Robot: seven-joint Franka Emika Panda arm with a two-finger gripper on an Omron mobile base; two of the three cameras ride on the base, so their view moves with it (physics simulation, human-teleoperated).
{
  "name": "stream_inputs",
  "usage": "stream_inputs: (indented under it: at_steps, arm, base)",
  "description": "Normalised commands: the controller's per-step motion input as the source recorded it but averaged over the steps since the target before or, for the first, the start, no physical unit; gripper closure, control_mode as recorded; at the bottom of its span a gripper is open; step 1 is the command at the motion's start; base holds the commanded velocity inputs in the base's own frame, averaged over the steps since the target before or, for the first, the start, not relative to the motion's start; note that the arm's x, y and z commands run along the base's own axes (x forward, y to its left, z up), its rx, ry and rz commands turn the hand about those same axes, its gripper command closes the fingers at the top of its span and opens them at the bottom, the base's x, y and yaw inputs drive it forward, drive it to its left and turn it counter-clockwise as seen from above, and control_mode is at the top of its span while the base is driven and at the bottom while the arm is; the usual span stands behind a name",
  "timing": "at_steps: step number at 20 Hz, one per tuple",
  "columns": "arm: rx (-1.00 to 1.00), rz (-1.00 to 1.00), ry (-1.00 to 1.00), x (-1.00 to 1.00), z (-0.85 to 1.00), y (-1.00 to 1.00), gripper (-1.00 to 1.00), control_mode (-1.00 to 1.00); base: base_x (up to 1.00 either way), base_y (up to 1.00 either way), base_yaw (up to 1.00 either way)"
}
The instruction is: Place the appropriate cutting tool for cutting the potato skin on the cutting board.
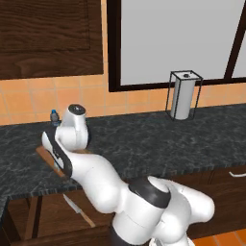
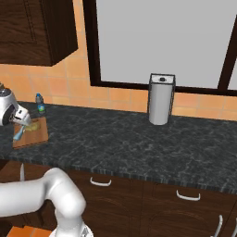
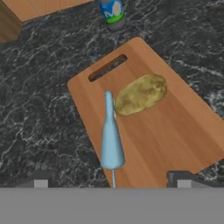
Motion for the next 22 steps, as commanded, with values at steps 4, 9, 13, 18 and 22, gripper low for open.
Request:
stream_inputs:
  at_steps: [4, 9, 13, 18, 22]
  arm:
    - [-0.04, 0.02, -0.01, -0.05, 0.55, -0.02, -1.0, -1.0]
    - [0.03, 0.0, 0.0, -0.73, -0.2, 0.05, -1.0, -1.0]
    - [0.0, 0.0, -0.01, -1.0, -0.01, 0.07, -1.0, -1.0]
    - [0.0, 0.0, -0.01, -1.0, 0.0, 0.04, -1.0, -1.0]
    - [0.0, 0.12, -0.18, -0.67, 0.08, -0.12, -1.0, -1.0]
  base:
    - [0.0, 0.0, 0.0]
    - [0.0, 0.0, 0.0]
    - [0.0, 0.0, 0.0]
    - [0.0, 0.0, 0.0]
    - [0.0, 0.0, 0.0]
